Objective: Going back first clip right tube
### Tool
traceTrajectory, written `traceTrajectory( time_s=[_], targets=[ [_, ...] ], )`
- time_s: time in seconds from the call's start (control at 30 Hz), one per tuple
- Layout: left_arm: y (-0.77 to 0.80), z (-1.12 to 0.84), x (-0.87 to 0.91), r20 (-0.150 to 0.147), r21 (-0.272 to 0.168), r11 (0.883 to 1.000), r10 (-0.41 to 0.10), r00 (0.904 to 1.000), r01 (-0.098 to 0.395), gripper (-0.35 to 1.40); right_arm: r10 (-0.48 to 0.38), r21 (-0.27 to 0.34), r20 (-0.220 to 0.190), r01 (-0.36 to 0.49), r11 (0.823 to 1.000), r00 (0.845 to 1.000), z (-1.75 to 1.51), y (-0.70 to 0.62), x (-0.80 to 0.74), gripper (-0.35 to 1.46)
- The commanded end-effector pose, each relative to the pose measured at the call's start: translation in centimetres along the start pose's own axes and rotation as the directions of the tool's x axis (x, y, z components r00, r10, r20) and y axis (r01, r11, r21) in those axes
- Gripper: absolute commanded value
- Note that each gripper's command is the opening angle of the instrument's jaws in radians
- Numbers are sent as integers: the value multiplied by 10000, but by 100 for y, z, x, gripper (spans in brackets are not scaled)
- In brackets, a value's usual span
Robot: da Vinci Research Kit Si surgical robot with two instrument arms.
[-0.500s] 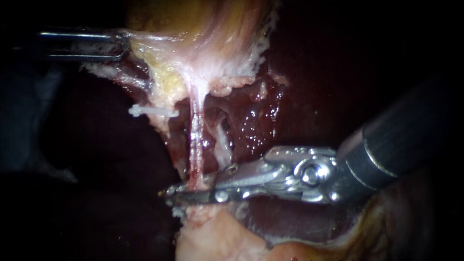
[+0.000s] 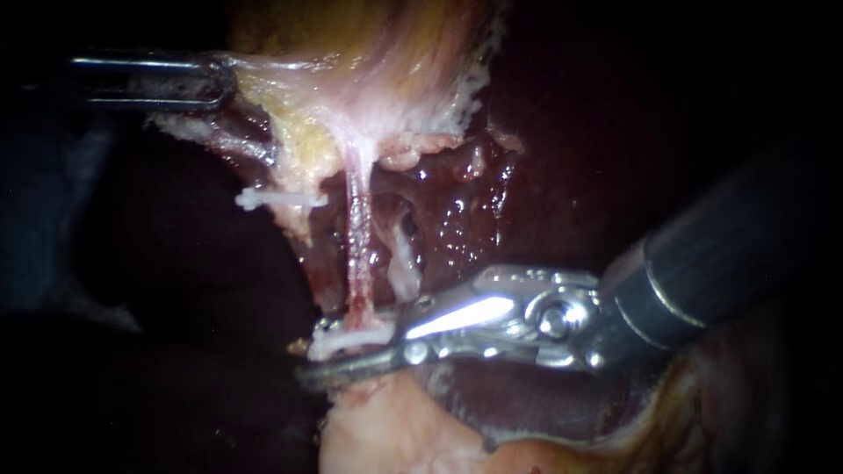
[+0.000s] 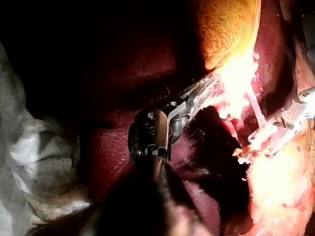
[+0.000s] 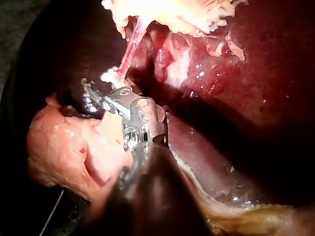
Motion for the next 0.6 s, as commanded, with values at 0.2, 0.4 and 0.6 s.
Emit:
traceTrajectory(
  time_s=[0.2, 0.4, 0.6],
  targets=[
    [0, 0, -1, -1, 3, 10000, 4, 10000, -4, -35, -1851, -893, 621, 1902, 9777, 9808, -6, 17, -9, 48],
    [0, 0, -1, -1, 2, 10000, 5, 10000, -5, -35, -3145, -1733, 908, 3260, 9294, 9449, -30, 27, -17, 50],
    [-1, 0, -1, 0, 0, 10000, 7, 10000, -7, -35, -3936, -1821, 1065, 4070, 8951, 9131, -72, 25, -19, 50]
  ],
)
